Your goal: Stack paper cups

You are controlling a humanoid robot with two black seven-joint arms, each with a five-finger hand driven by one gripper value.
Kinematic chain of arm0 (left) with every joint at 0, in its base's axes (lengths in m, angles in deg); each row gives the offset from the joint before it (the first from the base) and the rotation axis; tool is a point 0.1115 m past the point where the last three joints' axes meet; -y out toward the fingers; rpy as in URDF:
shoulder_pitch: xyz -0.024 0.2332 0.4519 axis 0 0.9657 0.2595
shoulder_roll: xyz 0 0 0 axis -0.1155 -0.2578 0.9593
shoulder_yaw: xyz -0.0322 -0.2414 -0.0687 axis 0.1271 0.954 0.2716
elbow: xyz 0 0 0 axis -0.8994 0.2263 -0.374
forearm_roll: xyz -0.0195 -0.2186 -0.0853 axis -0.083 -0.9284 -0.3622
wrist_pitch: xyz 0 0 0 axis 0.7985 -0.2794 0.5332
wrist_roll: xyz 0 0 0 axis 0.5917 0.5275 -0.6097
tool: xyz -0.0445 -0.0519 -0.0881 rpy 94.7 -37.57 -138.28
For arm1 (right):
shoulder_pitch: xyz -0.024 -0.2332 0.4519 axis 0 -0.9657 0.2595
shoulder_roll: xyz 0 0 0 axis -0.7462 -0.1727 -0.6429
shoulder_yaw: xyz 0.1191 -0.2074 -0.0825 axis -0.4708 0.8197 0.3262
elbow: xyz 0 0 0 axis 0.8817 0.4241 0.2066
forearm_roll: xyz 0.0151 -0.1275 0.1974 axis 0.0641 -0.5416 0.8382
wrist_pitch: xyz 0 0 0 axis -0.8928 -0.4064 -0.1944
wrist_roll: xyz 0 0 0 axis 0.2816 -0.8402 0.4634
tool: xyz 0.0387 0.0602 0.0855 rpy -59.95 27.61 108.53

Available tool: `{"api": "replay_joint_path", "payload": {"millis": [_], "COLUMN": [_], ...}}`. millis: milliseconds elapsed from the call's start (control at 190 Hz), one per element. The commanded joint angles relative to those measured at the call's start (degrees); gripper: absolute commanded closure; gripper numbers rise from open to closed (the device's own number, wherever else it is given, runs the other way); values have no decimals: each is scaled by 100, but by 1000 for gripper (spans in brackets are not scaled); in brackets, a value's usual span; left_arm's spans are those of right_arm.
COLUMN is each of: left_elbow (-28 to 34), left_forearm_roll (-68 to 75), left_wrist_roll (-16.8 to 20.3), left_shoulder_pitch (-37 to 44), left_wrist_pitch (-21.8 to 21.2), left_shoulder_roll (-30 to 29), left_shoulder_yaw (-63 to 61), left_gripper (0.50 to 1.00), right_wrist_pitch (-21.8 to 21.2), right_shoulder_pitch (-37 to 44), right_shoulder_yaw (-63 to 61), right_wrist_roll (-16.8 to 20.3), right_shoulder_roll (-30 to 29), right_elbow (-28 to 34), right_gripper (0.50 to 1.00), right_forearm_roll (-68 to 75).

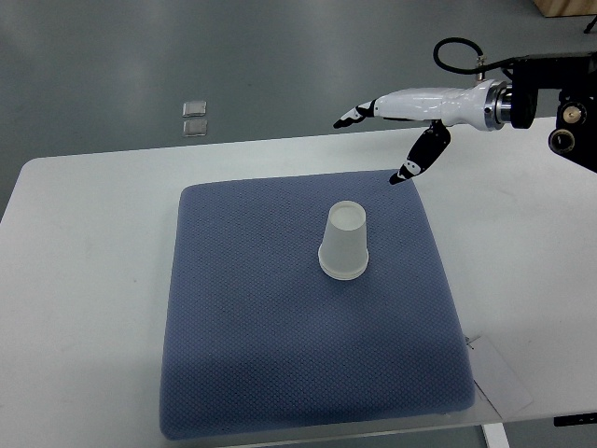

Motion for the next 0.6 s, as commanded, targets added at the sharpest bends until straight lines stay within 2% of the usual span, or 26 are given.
{"api": "replay_joint_path", "payload": {"millis": [0,121,184,247,399,594], "left_elbow": [0,0,0,0,0,0], "left_forearm_roll": [0,0,0,0,0,0], "left_wrist_roll": [0,0,0,0,0,0], "left_shoulder_pitch": [0,0,0,0,0,0], "left_wrist_pitch": [0,0,0,0,0,0], "left_shoulder_roll": [0,0,0,0,0,0], "left_shoulder_yaw": [0,0,0,0,0,0], "left_gripper": [500,500,500,500,500,500], "right_wrist_pitch": [89,836,1310,1547,1627,1732], "right_shoulder_pitch": [-399,-1014,-1243,-1392,-1919,-2420], "right_shoulder_yaw": [-389,-696,-802,-933,-1513,-2006], "right_wrist_roll": [12,232,600,899,1049,1005], "right_shoulder_roll": [-22,-163,-417,-611,-734,-1340], "right_elbow": [-590,-1495,-1838,-1926,-1926,-1935], "right_gripper": [589,589,589,589,589,587], "right_forearm_roll": [683,2116,3239,4127,5605,5807]}}
